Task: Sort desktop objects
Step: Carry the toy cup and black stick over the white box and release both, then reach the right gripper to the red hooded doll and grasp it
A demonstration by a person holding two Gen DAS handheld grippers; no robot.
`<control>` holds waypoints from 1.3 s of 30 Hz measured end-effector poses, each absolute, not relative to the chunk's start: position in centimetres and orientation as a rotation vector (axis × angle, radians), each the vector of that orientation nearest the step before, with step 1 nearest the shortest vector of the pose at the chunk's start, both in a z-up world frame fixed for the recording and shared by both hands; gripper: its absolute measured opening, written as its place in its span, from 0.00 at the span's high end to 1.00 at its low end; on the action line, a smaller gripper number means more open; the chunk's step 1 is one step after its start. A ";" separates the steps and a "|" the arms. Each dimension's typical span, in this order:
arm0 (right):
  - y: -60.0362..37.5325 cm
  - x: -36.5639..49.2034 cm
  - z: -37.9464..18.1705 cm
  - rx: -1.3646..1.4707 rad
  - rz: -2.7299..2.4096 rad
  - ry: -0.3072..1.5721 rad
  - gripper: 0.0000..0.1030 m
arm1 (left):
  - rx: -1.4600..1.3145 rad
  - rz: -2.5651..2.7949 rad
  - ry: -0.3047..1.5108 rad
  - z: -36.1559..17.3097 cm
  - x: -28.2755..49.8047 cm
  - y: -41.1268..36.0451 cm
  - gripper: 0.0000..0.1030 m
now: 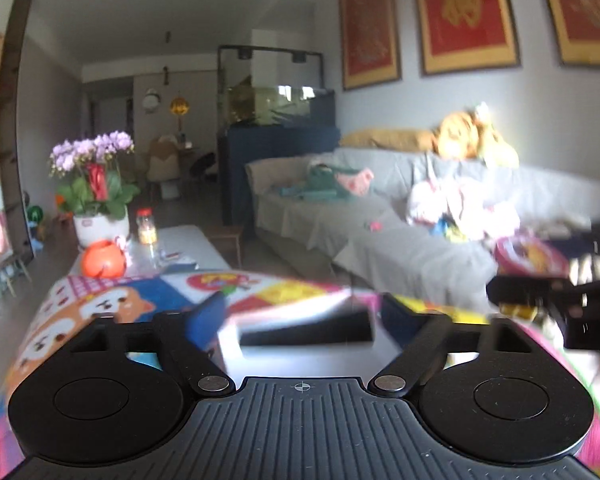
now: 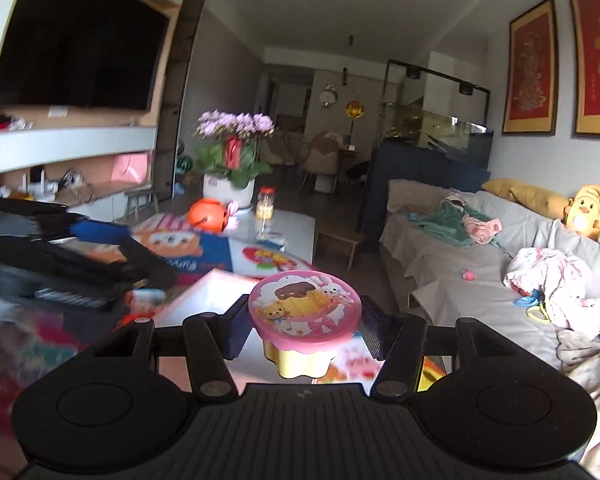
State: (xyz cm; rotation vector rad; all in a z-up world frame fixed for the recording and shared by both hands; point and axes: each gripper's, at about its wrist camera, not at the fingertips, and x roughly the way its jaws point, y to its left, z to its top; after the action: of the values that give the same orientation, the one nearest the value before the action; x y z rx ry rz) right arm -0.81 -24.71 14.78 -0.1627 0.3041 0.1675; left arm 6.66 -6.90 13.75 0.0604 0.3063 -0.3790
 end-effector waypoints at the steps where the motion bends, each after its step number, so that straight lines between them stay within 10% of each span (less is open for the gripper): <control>1: -24.9 0.2 15.1 -0.133 0.167 0.311 0.46 | 0.020 -0.371 0.314 13.9 7.3 -6.3 0.05; 6: -24.7 5.7 15.5 -0.067 0.188 0.305 0.44 | -0.019 -0.272 0.368 11.5 7.3 -2.6 0.02; 9: -23.8 9.0 14.8 -0.065 0.201 0.309 0.21 | 0.015 -0.204 0.452 8.2 6.5 -0.6 0.02; 23: -18.0 4.6 8.2 -0.287 0.308 0.351 0.15 | 0.051 0.054 0.557 0.9 2.9 4.6 0.00; 33: -6.1 2.9 4.0 -0.595 0.426 0.331 0.67 | -0.229 0.240 0.570 0.8 2.4 9.8 0.00; 39: -3.9 12.3 6.5 -0.419 0.421 0.562 0.70 | -0.211 0.121 0.533 0.9 1.7 9.1 0.00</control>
State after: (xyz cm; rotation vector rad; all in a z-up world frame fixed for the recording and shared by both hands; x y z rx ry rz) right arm 12.28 -3.91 6.50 -0.4188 0.5619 0.4207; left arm 1.68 9.10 0.95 -0.2114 0.5332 0.1215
